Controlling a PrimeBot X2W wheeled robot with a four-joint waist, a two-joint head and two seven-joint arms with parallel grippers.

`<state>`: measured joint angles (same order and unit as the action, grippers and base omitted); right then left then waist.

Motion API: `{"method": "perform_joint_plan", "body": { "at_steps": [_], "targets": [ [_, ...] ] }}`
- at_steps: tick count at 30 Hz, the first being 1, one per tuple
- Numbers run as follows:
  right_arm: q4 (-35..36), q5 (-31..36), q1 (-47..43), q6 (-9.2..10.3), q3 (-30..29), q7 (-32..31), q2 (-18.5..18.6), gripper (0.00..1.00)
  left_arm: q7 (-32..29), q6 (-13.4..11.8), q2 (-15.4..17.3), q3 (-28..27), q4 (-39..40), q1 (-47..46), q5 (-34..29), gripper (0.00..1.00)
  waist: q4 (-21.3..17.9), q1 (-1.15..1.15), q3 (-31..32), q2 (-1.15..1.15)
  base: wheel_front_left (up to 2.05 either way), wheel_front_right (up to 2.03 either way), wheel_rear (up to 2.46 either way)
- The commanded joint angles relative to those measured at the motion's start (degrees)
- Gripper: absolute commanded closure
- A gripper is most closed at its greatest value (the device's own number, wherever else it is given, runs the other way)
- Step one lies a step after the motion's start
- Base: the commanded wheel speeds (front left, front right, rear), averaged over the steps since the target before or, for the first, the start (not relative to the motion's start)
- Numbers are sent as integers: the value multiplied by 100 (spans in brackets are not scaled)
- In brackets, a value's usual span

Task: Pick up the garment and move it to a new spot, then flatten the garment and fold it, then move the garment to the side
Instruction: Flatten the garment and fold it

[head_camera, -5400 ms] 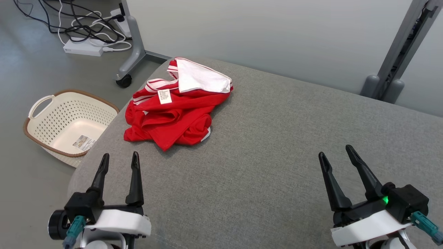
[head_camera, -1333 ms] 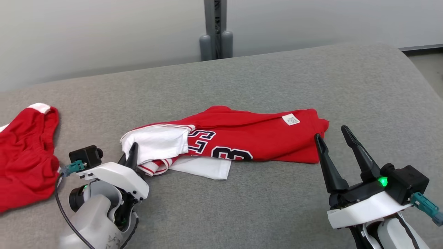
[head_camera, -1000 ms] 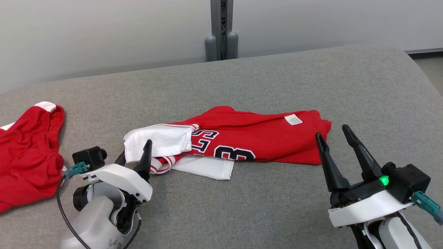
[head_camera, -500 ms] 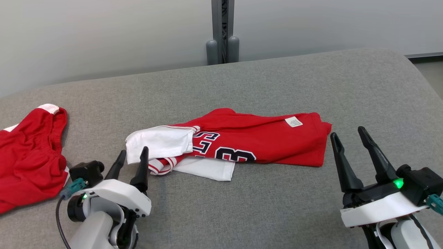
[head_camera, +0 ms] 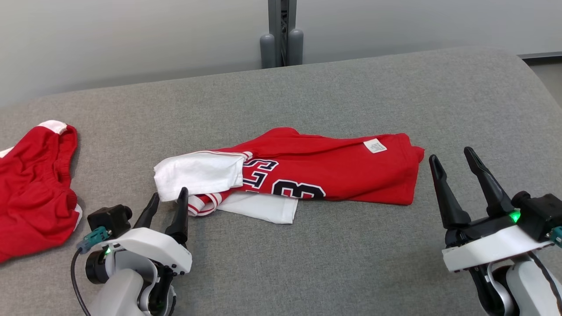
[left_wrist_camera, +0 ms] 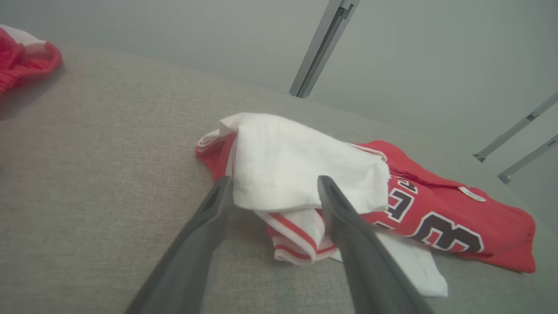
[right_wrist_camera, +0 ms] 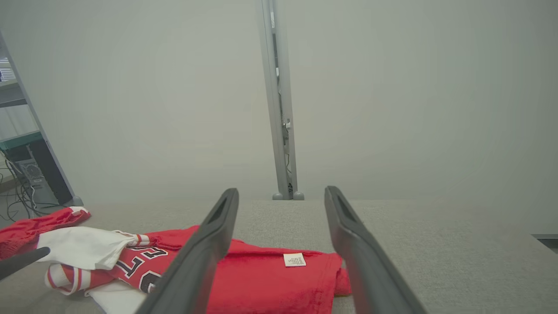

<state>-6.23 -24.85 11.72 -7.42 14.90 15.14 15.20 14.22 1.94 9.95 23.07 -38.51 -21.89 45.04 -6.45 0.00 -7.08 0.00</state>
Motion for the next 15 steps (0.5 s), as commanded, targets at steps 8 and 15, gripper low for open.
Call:
{"method": "perform_joint_plan", "body": {
  "at_steps": [8,15],
  "targets": [
    [-640,-344,590,-13,135,1,297,0,56,-57,55,-60,116,-201,-68,0,66,0,-236,0,0,0,0],
    [-919,-488,803,-13,210,1,306,0,51,-14,0,23,285,-210,-107,95,151,0,-317,0,0,0,0]
  ]
}}
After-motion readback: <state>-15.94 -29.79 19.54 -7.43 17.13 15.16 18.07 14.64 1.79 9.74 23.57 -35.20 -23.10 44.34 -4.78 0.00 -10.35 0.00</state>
